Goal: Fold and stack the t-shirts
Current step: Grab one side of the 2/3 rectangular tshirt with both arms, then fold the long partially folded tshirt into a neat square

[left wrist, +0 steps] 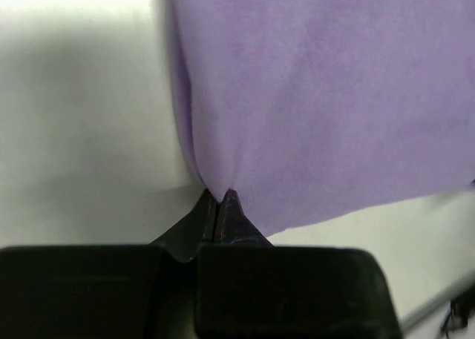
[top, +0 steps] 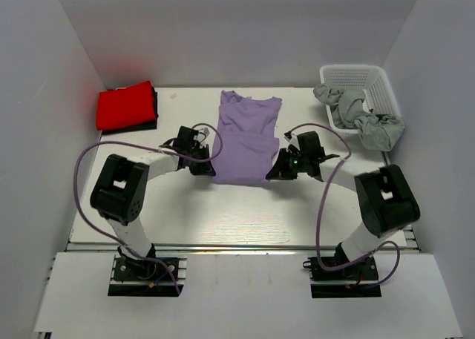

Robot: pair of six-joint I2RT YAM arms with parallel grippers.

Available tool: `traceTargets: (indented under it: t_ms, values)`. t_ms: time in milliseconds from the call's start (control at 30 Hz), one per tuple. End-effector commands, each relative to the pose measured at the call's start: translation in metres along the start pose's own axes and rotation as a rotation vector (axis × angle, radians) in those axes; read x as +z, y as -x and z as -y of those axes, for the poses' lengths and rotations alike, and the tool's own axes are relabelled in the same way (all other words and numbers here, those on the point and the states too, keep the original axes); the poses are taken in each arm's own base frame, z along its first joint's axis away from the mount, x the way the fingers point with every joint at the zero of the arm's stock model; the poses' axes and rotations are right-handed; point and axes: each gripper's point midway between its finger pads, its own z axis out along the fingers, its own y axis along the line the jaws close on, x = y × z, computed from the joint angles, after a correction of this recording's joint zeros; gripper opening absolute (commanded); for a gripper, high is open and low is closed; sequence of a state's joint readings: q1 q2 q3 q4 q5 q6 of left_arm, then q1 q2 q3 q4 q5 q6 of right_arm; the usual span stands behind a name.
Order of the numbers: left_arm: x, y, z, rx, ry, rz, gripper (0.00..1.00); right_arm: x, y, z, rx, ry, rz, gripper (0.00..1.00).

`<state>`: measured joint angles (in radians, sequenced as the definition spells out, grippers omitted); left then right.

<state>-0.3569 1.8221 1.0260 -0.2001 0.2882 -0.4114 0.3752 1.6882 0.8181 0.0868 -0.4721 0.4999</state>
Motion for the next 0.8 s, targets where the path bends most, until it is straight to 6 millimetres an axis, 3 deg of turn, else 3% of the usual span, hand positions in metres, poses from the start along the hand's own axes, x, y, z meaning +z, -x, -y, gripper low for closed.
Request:
traceTargets:
  t_ms: [0, 33, 100, 133, 200, 233, 367, 433, 600, 667, 767]
  values:
    - [-0.041, -0.025, 0.028, 0.037, -0.092, -0.030, 0.00, -0.034, -0.015, -0.027, -0.060, 0.059, -0.029, 0.00]
    - [-0.049, -0.037, 0.034, 0.036, -0.137, -0.051, 0.00, -0.044, -0.018, -0.032, -0.081, 0.070, -0.019, 0.00]
    - [-0.076, -0.038, 0.057, 0.063, -0.228, -0.015, 0.00, -0.065, -0.023, -0.047, -0.103, 0.102, -0.019, 0.00]
    - [-0.086, -0.047, 0.065, 0.070, -0.286, -0.031, 0.00, -0.070, -0.024, -0.051, -0.127, 0.112, -0.018, 0.00]
    - [-0.104, -0.045, 0.076, 0.093, -0.327, 0.004, 0.00, -0.089, -0.027, -0.066, -0.155, 0.156, -0.021, 0.00]
    - [-0.123, -0.038, 0.086, 0.116, -0.356, 0.046, 0.00, -0.093, -0.027, -0.070, -0.167, 0.166, -0.021, 0.00]
    - [-0.164, -0.033, 0.107, 0.181, -0.431, 0.115, 0.00, -0.114, -0.030, -0.101, -0.225, 0.294, -0.035, 0.00]
    - [-0.176, -0.027, 0.118, 0.201, -0.476, 0.150, 0.00, -0.124, -0.027, -0.121, -0.273, 0.397, -0.025, 0.00]
    - [-0.178, -0.015, 0.114, 0.132, -0.446, 0.176, 0.00, -0.136, -0.023, -0.151, -0.298, 0.601, -0.033, 0.00]
    - [-0.175, -0.012, 0.106, 0.088, -0.393, 0.187, 0.00, -0.139, -0.009, -0.161, -0.390, 0.671, 0.053, 0.00]
    - [-0.171, -0.003, 0.094, 0.015, -0.299, 0.206, 0.00, -0.142, -0.006, -0.165, -0.386, 0.750, 0.057, 0.00]
